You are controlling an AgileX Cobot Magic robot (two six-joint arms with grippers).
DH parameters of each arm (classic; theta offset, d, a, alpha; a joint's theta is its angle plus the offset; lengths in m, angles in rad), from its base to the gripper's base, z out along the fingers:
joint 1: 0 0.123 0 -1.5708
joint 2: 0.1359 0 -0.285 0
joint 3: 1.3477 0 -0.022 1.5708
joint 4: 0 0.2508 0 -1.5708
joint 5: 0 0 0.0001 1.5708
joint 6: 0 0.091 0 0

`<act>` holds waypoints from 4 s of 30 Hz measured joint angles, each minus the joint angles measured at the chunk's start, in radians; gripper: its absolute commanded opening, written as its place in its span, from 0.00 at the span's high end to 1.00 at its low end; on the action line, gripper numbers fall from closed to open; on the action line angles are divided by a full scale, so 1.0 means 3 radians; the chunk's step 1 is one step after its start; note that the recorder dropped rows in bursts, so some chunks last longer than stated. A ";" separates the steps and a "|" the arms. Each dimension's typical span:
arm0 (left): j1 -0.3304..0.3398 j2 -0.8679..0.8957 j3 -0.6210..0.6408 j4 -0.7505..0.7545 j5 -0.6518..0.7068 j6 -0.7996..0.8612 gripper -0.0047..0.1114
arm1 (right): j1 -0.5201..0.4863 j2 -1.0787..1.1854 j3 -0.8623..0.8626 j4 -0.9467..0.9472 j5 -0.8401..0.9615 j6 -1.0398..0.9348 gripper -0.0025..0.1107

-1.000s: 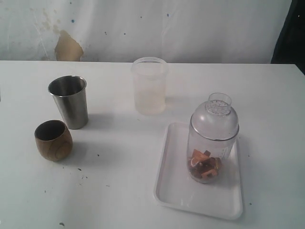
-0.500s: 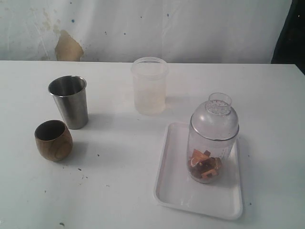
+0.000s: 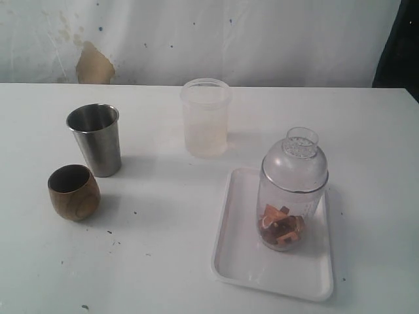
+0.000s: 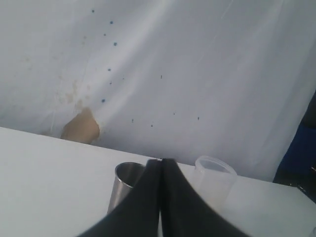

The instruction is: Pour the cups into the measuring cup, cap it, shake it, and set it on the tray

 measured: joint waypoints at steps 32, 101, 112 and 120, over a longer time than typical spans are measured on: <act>0.0000 -0.0008 0.0241 0.0026 -0.0136 0.0000 0.96 | 0.0000 0.0000 0.0000 0.0000 0.0000 0.0005 0.98; 0.0365 -0.0008 0.0918 0.0552 0.0109 0.0433 0.96 | 0.0000 0.0000 0.0000 0.0000 0.0000 0.0005 0.98; 0.0365 -0.0008 0.0918 0.0552 0.0109 0.0433 0.96 | 0.0000 0.0000 0.0000 0.0000 0.0000 0.0005 0.98; 0.0365 -0.0008 0.0918 0.0552 0.0109 0.0433 0.96 | 0.0000 0.0000 0.0000 0.0000 0.0000 0.0005 0.98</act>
